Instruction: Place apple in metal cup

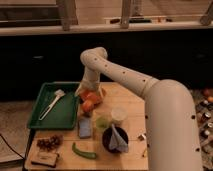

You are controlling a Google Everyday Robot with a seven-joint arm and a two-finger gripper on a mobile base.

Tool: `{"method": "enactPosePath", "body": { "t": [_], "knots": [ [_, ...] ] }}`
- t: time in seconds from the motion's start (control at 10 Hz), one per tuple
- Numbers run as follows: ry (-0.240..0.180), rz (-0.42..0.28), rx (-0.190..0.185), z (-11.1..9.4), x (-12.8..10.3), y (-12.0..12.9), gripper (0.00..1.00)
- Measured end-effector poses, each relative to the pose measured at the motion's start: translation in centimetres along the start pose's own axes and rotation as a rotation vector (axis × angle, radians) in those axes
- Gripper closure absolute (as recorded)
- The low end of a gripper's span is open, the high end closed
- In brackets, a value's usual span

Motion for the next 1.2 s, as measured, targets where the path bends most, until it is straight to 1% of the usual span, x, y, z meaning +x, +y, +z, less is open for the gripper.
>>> {"method": "enactPosePath", "body": {
  "t": [1.2],
  "knots": [
    [0.006,-0.001,-0.008,-0.51,0.49,-0.13,0.2]
  ]
}}
